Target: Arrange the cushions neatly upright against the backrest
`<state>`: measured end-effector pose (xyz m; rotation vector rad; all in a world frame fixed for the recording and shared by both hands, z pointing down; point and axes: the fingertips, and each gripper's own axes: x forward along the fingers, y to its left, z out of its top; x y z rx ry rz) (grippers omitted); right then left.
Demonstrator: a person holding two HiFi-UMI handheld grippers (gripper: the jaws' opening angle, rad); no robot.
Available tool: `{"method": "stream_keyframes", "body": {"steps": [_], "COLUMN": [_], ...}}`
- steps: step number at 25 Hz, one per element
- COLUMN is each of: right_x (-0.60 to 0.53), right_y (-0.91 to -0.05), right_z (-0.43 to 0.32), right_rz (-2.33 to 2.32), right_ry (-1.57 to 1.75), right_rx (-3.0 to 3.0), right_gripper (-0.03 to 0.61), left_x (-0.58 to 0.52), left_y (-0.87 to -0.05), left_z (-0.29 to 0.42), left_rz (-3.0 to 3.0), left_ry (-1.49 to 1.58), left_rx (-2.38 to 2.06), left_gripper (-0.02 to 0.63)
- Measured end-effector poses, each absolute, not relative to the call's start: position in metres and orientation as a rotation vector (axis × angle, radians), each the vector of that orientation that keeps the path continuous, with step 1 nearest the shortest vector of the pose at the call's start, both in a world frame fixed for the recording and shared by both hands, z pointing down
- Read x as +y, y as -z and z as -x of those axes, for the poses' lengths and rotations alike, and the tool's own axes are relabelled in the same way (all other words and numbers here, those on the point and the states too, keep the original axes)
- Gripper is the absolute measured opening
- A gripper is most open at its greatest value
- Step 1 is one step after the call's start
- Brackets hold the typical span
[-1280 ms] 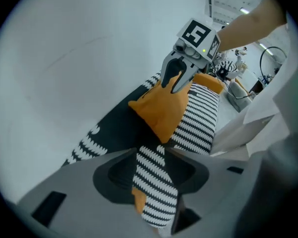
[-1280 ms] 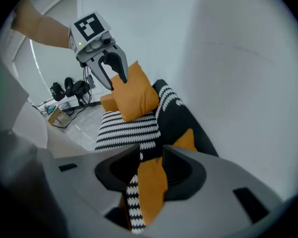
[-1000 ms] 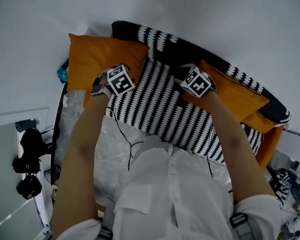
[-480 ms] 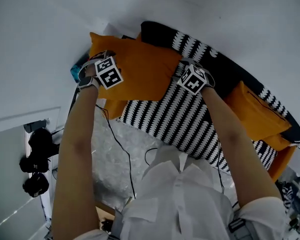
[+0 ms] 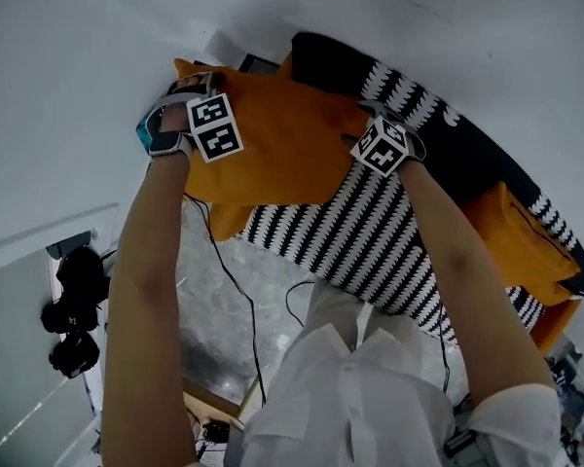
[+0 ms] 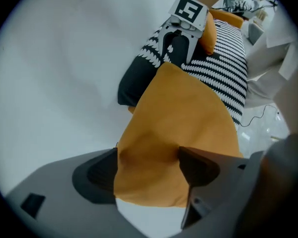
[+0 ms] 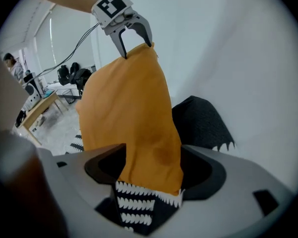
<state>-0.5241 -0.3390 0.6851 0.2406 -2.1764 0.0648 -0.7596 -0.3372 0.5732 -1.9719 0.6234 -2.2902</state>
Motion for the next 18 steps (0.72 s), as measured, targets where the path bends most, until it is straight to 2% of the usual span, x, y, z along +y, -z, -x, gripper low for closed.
{"method": "stream_keyframes", "body": {"steps": [7, 9, 14, 16, 18], "right_x": [-0.339, -0.343, -0.332, -0.326, -0.321], "right_y": [-0.726, -0.729, -0.727, -0.722, -0.714], "right_z": [0.548, 0.551, 0.545, 0.541, 0.537], "right_rz": [-0.135, -0.145, -0.107, -0.121, -0.146], "right_ry": [0.035, 0.027, 0.050, 0.040, 0.020], "right_rx": [-2.123, -2.115, -2.062, -2.058, -2.060], "right_gripper": [0.350, 0.336, 0.133, 0.086, 0.066], "left_x": [-0.346, -0.348, -0.338, -0.334, -0.331], "left_y": [-0.593, -0.599, -0.601, -0.596, -0.589], "left_z": [0.770, 0.773, 0.765, 0.761, 0.758], "left_rz": [1.930, 1.935, 1.983, 2.015, 2.040], "left_ry": [2.293, 2.310, 2.308, 2.300, 2.296], "left_rx": [0.578, 0.594, 0.648, 0.681, 0.700], "left_gripper": [0.378, 0.345, 0.161, 0.113, 0.079]}}
